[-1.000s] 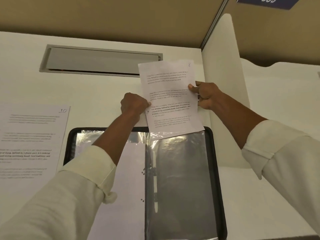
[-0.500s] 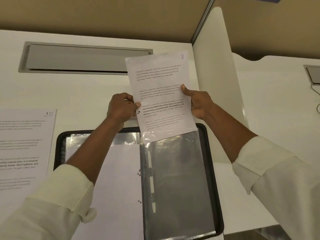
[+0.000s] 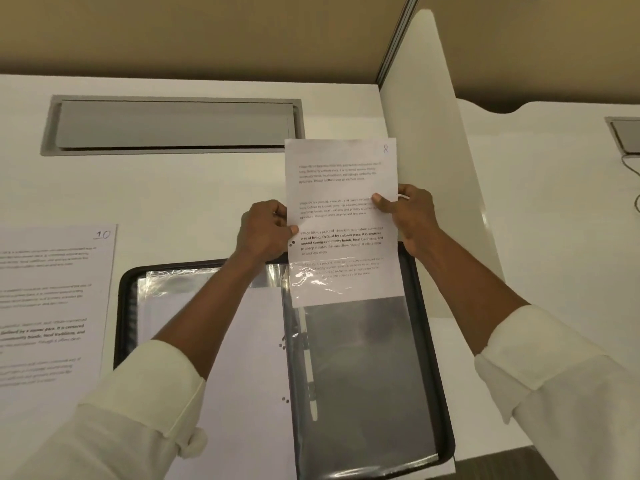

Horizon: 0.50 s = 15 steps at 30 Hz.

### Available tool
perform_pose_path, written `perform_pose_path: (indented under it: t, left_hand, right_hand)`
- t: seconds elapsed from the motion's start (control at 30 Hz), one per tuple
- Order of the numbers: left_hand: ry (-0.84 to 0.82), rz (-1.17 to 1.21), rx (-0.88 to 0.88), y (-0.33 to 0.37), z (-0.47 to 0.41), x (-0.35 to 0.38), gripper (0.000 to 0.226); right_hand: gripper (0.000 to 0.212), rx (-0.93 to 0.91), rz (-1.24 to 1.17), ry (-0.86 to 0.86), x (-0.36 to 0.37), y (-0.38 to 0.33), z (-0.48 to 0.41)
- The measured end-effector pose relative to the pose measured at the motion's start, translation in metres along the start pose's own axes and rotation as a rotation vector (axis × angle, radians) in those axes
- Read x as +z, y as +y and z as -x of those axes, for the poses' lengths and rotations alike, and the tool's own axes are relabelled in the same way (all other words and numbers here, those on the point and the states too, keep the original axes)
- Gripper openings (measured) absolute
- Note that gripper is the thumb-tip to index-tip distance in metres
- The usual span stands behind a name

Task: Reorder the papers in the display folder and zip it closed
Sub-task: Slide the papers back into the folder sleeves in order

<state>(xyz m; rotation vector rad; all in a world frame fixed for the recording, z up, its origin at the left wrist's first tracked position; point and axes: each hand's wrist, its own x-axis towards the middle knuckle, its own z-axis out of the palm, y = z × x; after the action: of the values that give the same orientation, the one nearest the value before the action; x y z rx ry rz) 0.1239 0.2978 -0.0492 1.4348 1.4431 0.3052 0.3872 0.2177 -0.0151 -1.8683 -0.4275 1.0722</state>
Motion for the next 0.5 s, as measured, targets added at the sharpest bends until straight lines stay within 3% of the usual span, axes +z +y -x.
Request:
perform_pose_path:
  t: [0.17, 0.3, 0.4, 0.5]
  left_hand:
    - [-0.100, -0.123, -0.080, 0.002, 0.002, -0.003, 0.025]
    - [-0.049, 0.011, -0.126, 0.016, -0.007, -0.011, 0.045]
    - [0.025, 0.125, -0.170, 0.023, -0.017, -0.015, 0.042]
    - [-0.026, 0.060, -0.174, 0.021, -0.020, -0.014, 0.037]
  right_hand:
    - [0.045, -0.014, 0.055, 0.029, -0.003, 0.016, -0.003]
    - [0.046, -0.062, 0.228, 0.039, -0.001, 0.030, -0.003]
    - [0.047, -0.052, 0.260, 0.006, -0.002, 0.034, -0.001]
    - [0.049, -0.058, 0.228, -0.016, -0.005, 0.032, 0.001]
